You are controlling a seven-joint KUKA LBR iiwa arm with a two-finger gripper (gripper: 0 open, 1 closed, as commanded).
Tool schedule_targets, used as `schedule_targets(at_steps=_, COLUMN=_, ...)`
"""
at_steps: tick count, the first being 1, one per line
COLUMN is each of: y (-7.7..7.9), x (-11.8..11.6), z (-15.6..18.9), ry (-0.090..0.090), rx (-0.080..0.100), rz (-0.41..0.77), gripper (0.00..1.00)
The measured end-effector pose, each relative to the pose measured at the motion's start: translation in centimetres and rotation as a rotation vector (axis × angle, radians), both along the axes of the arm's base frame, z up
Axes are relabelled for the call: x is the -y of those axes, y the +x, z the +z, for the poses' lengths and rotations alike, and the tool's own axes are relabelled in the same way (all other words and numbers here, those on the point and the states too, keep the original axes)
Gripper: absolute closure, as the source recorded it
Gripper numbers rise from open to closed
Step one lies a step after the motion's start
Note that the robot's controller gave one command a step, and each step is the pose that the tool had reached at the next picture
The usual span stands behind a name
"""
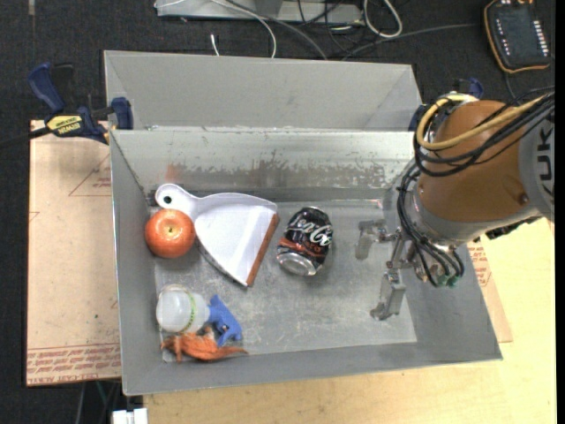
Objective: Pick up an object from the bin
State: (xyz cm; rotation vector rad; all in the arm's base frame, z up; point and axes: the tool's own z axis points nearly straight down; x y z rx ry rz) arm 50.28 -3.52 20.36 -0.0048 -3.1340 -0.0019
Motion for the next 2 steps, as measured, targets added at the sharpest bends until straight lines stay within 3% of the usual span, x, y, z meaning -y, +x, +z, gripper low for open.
schedule_targets(at_steps=1, y=0.1, x=0.0, z=0.4, ry=-0.001, rx=0.008, rz=0.002, gripper=0.00)
schedule_targets(at_steps=2, y=4.4, x=-2.9, z=-9.6, ry=0.000, rx=0.009, rz=-0.282, gripper=0.00)
